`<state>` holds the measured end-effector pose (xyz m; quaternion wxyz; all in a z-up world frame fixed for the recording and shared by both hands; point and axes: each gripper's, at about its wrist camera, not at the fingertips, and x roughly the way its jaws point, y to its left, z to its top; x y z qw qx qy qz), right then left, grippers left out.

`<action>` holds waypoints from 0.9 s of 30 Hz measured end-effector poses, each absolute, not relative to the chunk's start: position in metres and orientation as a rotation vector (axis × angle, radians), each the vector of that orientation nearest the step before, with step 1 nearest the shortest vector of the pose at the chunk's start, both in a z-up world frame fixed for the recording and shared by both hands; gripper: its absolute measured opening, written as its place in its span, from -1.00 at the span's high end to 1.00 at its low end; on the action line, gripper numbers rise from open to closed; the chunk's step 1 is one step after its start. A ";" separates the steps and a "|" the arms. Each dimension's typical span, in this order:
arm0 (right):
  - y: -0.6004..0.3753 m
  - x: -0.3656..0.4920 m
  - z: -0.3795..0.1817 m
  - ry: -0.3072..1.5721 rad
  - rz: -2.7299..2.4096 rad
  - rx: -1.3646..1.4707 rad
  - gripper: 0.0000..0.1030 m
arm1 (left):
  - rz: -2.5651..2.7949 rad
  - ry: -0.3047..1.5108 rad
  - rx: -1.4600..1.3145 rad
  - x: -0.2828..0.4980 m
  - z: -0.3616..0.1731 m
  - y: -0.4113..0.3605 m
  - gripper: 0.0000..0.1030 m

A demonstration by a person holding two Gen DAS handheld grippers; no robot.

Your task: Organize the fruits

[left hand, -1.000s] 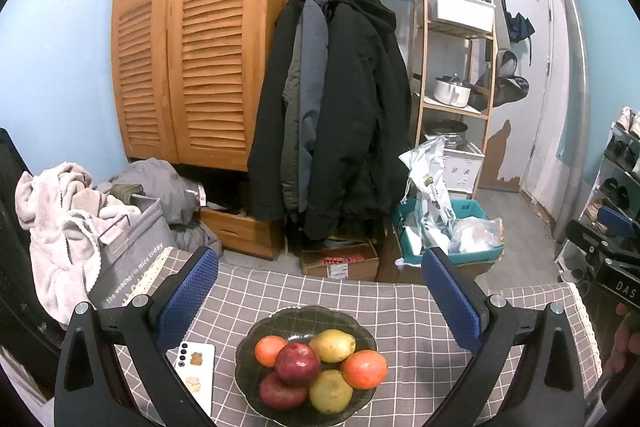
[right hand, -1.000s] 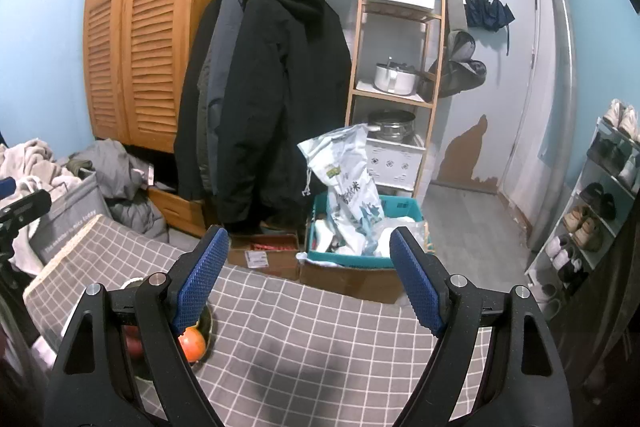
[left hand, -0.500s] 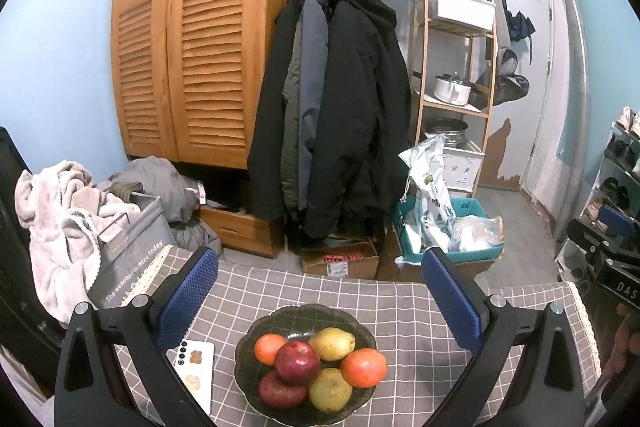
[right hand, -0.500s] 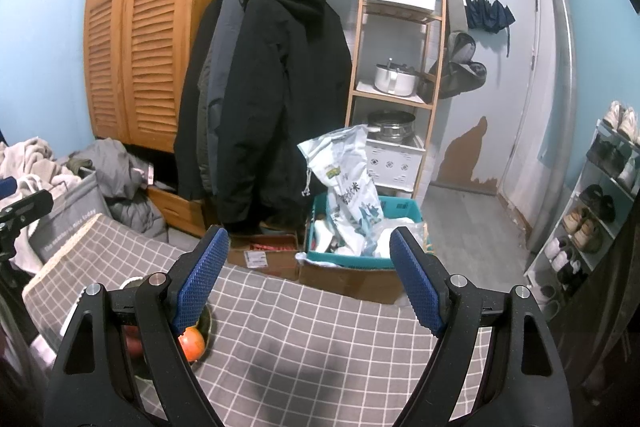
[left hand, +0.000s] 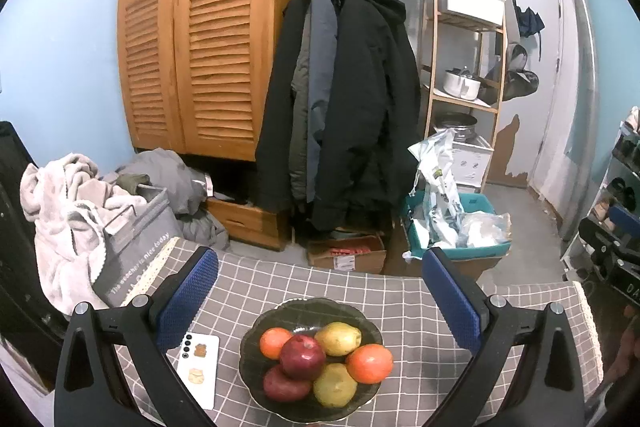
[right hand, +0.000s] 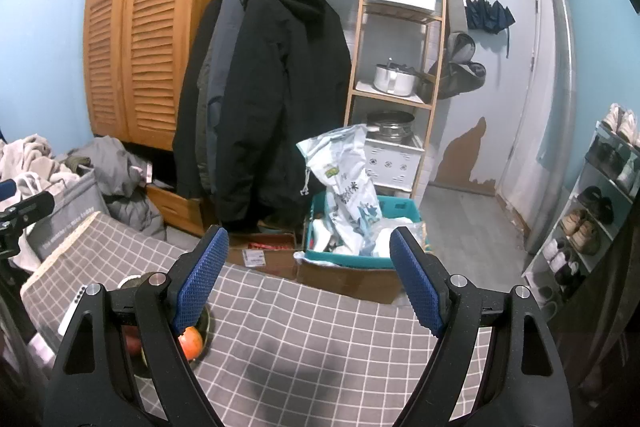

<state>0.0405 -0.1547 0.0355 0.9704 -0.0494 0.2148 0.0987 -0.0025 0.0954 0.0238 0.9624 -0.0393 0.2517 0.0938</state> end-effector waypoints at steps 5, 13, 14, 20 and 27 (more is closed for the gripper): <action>-0.155 0.041 0.036 0.434 0.199 -0.101 -0.59 | 0.193 0.506 -0.069 -0.003 0.026 0.094 -0.99; -0.154 0.040 0.036 0.434 0.199 -0.103 -0.59 | 0.189 0.511 -0.082 -0.003 0.027 0.095 -0.99; -0.154 0.041 0.036 0.435 0.199 -0.104 -0.59 | 0.191 0.512 -0.082 -0.002 0.027 0.096 -0.99; -0.154 0.041 0.036 0.435 0.199 -0.105 -0.59 | 0.198 0.513 -0.077 -0.002 0.029 0.095 -0.99; -0.153 0.040 0.036 0.434 0.200 -0.105 -0.59 | 0.189 0.514 -0.069 -0.002 0.029 0.092 -0.99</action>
